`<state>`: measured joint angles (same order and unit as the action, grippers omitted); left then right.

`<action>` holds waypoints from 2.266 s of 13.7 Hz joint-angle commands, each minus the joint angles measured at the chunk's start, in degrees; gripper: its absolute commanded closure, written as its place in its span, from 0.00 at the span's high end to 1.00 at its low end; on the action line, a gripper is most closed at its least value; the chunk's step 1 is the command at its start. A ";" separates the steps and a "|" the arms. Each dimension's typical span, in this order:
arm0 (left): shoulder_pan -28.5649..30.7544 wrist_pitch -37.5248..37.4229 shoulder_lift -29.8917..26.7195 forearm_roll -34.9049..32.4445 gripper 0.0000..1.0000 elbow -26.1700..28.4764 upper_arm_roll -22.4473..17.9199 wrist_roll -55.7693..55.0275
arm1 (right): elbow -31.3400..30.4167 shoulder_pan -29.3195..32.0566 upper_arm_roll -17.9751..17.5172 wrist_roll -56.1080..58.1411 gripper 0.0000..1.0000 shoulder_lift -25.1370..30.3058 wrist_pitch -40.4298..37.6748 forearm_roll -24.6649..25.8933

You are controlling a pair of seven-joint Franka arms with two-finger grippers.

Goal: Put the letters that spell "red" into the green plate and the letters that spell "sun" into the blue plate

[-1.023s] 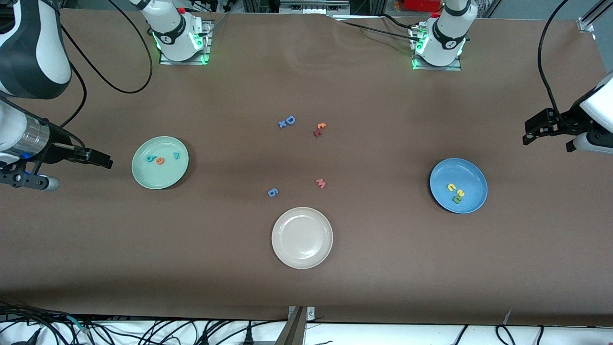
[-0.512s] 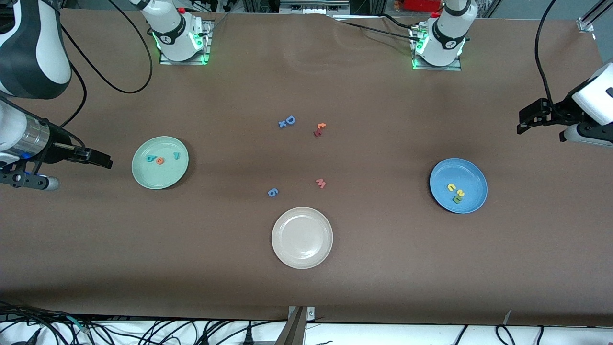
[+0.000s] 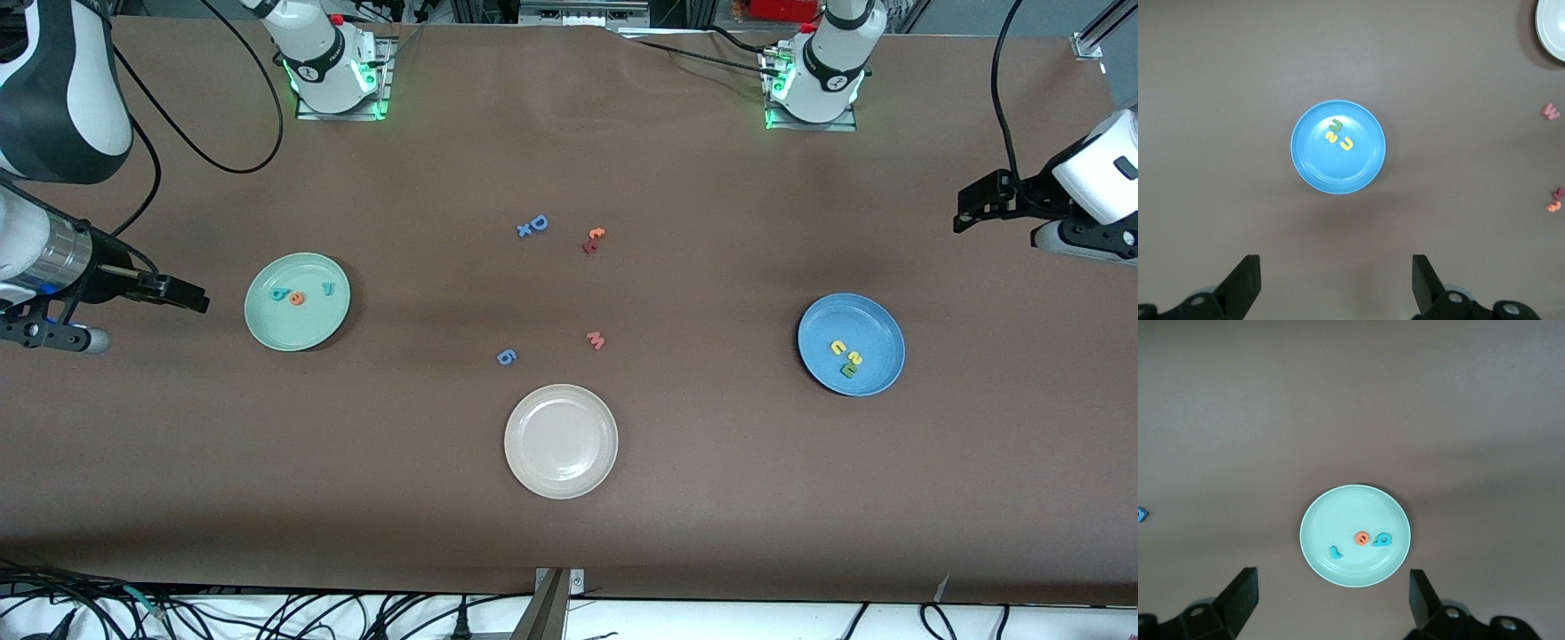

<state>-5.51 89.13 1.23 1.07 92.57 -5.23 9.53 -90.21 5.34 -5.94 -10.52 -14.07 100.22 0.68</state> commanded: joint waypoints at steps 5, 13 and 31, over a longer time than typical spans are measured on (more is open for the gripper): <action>-1.26 2.27 -4.13 -1.77 1.00 4.99 -0.93 -0.48 | -1.37 0.46 -0.48 0.33 1.00 0.89 0.59 0.02; -1.26 1.66 -3.25 -1.77 1.00 3.76 -0.84 0.23 | -1.37 0.46 -0.56 0.33 1.00 0.89 0.51 -0.07; -0.64 1.66 -2.28 -1.86 1.00 2.70 -0.93 0.40 | -0.66 0.55 -0.39 0.33 0.99 0.71 0.42 -0.60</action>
<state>-6.12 90.69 -1.15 0.65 95.96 -6.08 9.50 -90.43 5.34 -5.94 -10.52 -14.07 100.34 0.68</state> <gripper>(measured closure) 0.000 0.004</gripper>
